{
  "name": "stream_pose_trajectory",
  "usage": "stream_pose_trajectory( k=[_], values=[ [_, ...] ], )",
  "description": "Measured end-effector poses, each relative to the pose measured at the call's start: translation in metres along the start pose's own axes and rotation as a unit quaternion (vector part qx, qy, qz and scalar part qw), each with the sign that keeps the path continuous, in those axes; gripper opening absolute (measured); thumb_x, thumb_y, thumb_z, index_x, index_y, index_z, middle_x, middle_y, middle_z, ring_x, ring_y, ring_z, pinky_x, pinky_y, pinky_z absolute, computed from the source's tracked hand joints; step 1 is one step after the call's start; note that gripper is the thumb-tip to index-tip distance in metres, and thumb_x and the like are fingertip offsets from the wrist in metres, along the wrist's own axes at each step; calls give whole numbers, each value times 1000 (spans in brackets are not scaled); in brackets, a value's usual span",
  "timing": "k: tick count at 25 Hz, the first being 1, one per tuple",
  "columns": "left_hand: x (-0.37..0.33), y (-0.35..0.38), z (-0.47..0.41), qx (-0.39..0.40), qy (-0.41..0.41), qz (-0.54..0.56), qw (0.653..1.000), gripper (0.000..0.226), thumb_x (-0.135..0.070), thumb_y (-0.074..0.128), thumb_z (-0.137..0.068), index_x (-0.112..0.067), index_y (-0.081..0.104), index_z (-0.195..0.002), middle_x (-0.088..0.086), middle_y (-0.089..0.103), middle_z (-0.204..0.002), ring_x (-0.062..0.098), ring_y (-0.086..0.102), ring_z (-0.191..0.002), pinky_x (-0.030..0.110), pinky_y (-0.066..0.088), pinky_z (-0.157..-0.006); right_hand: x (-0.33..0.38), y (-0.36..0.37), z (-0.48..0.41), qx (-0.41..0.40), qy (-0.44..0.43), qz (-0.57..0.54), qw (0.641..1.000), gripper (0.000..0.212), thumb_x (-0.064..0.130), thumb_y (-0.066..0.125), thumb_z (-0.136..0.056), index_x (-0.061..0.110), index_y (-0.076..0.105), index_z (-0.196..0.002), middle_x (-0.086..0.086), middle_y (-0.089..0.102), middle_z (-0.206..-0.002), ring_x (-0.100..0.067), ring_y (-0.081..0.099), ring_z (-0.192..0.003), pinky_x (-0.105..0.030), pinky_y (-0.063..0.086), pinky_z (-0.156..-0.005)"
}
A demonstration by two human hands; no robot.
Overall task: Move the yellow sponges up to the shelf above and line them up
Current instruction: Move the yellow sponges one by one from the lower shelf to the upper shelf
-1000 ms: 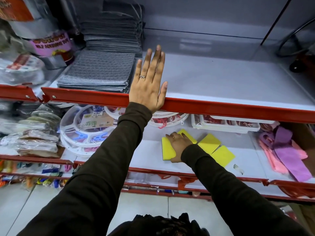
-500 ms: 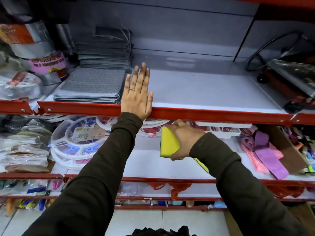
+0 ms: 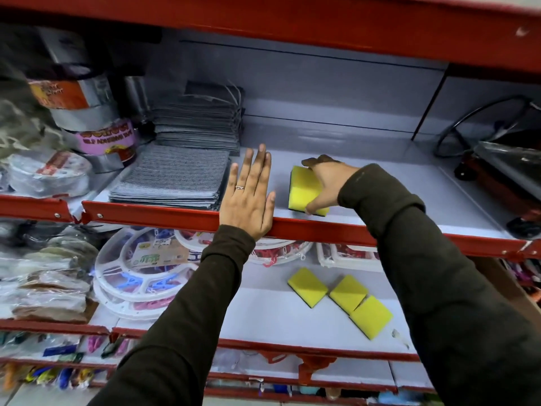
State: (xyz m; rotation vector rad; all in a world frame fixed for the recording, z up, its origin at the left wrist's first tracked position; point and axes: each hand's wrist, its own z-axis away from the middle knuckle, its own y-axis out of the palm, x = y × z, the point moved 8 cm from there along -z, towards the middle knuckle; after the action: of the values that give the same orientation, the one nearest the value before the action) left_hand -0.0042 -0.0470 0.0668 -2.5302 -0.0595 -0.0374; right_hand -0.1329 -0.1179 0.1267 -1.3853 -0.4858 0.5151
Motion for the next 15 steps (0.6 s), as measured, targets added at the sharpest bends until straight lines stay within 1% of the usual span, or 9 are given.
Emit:
stream_pose_trajectory(
  k=[4, 8, 10, 12, 15],
  values=[
    [0, -1, -1, -6, 3, -5, 1000, 71, -34, 28, -101, -5, 10, -163, 12, 8, -172, 24, -2, -160, 43, -3, -131, 6, 21, -36, 54, -6, 25, 998, 113, 46, 81, -63, 15, 19, -152, -10, 35, -152, -27, 39, -138, -39, 40, -110],
    [0, -1, -1, -3, 5, -14, 1000, 72, -35, 28, -101, -6, 6, -163, 12, 7, -171, 23, -3, -159, 42, -4, -131, 10, 36, -43, 89, -12, 3, 996, 110, 41, 81, -63, 22, 18, -152, -5, 36, -154, -25, 40, -138, -37, 40, -110],
    [0, 0, -1, 3, 5, -18, 1000, 71, -35, 28, -101, -6, 9, -163, 12, 8, -171, 23, -2, -159, 42, -4, -131, 7, 31, -36, 76, -14, -15, 997, 111, 41, 81, -64, 24, 17, -152, -4, 34, -156, -23, 37, -140, -37, 38, -112],
    [-1, 0, 0, 6, 5, -21, 1000, 70, -35, 27, -101, -5, 11, -163, 13, 11, -171, 26, 3, -160, 42, -5, -131, 4, 16, -22, 36, -16, -39, 998, 110, 42, 83, -64, 24, 19, -152, -3, 32, -157, -23, 35, -141, -36, 35, -114],
    [-3, -2, -1, 6, 4, -12, 1000, 70, -35, 28, -101, -5, 13, -162, 13, 14, -171, 29, 11, -159, 42, -3, -131, 1, -6, 10, -27, -42, -73, 996, 101, 38, 83, -66, 22, 28, -150, -4, 36, -154, -23, 37, -140, -31, 33, -112]
  ],
)
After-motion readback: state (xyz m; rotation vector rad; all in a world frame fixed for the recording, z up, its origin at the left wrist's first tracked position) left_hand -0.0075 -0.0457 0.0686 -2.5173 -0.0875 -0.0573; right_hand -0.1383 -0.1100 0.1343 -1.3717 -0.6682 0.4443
